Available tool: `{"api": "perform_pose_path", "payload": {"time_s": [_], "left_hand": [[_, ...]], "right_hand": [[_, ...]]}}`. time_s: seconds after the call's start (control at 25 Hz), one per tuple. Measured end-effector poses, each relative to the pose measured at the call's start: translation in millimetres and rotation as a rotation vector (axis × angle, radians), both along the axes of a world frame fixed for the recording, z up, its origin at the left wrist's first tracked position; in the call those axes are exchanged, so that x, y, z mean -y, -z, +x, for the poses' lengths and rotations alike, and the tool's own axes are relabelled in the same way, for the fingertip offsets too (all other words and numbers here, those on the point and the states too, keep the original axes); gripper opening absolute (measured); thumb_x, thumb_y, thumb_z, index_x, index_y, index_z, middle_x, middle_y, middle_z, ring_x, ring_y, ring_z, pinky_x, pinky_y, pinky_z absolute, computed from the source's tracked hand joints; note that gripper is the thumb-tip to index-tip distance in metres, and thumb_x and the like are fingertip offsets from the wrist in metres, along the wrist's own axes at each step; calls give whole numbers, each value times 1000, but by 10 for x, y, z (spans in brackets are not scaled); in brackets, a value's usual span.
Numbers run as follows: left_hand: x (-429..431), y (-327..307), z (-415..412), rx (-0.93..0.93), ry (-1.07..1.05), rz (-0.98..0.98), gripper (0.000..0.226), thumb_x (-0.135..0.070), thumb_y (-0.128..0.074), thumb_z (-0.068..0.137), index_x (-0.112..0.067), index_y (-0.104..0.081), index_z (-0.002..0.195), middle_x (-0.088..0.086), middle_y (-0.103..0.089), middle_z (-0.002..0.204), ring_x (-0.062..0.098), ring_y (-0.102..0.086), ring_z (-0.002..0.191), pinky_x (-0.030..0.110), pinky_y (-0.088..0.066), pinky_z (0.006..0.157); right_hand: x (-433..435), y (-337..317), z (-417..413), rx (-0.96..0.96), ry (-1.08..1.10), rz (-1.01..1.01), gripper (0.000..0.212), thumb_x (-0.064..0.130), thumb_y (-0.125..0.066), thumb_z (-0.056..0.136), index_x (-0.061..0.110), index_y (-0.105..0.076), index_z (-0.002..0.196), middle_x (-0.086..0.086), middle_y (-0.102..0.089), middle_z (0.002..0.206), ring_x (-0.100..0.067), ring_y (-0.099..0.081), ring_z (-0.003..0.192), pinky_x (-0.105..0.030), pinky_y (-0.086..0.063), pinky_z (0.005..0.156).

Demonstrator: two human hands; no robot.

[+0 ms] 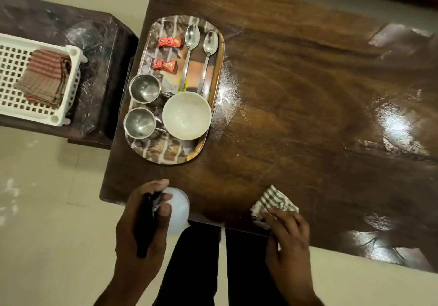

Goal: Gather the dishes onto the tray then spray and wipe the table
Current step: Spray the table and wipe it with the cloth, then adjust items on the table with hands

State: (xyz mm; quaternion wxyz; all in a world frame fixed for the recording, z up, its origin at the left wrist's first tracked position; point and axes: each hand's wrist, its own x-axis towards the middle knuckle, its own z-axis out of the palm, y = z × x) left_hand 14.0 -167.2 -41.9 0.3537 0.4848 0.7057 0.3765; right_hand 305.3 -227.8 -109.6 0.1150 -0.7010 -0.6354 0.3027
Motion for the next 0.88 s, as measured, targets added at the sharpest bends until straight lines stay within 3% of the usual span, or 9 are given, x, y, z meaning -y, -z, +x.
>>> {"api": "perform_pose_path", "payload": {"time_s": [0.16, 0.24, 0.32, 0.4, 0.48, 0.56, 0.64, 0.76, 0.88], "left_hand": [[170, 95, -153, 70, 45, 18, 40, -56, -64, 100, -33, -61, 133, -16, -69, 133, 13, -67, 126, 22, -53, 105], [259, 128, -224, 52, 79, -43, 53, -50, -78, 91, -32, -59, 137, -13, -68, 135, 13, -67, 128, 20, -53, 104], [341, 164, -367, 25, 165, -101, 74, -33, -89, 80, -19, -55, 145, -9, -63, 145, 13, -62, 135, 22, -51, 109], [438, 161, -540, 6, 296, -92, 78, -15, -79, 82, -9, -47, 153, 0, -53, 159, 21, -52, 148, 32, -45, 118], [490, 140, -738, -37, 353, -53, 72, -14, -63, 85, -8, -46, 154, 4, -48, 163, 26, -46, 152, 34, -40, 122], [409, 153, -827, -78, 207, -83, 53, -16, -58, 93, -13, -55, 147, 0, -59, 153, 19, -55, 144, 24, -44, 117], [199, 219, -782, 114, -149, -261, 34, -5, -61, 103, -22, -66, 132, 6, -71, 138, 21, -69, 125, 17, -55, 102], [-251, 352, -708, 631, -547, -513, 30, 3, -62, 102, -8, -67, 130, 26, -75, 124, 35, -76, 104, 34, -64, 88], [-571, 457, -629, 774, -609, -620, 25, -1, -62, 104, -4, -65, 129, 25, -79, 110, 37, -80, 97, 41, -67, 85]], "right_hand": [[-46, 48, -748, -122, 20, -51, 56, -3, -63, 83, 26, -71, 131, 16, -57, 142, -22, -44, 126, -16, -34, 112], [-109, 8, -904, -144, -81, -70, 56, -2, -69, 87, 29, -69, 133, 19, -55, 144, -19, -43, 129, -22, -43, 106], [-166, -53, -873, -133, -199, -53, 53, 7, -72, 90, 33, -67, 136, 21, -55, 144, -17, -44, 131, -26, -52, 99], [-278, -159, -736, -70, -323, 10, 46, 30, -68, 96, 39, -61, 141, 25, -54, 144, -11, -51, 127, -26, -58, 87], [-483, -298, -587, 37, -445, 87, 49, 50, -59, 99, 44, -54, 147, 26, -55, 144, -7, -59, 117, -24, -56, 68], [-895, -435, -494, 90, -475, 159, 49, 56, -52, 102, 43, -51, 149, 22, -60, 140, -8, -62, 113, -22, -51, 64], [-1554, -556, -505, 21, -389, 195, 47, 52, -50, 104, 39, -52, 149, 16, -65, 131, -10, -62, 110, -28, -55, 74], [-2757, -606, -742, -150, -269, 218, 42, 39, -56, 105, 28, -61, 145, 2, -70, 121, -15, -67, 101, -44, -60, 83], [-3788, -491, -1152, -240, -106, 125, 40, 33, -61, 103, 27, -65, 142, 10, -72, 122, -1, -69, 102, -41, -59, 98]]}}
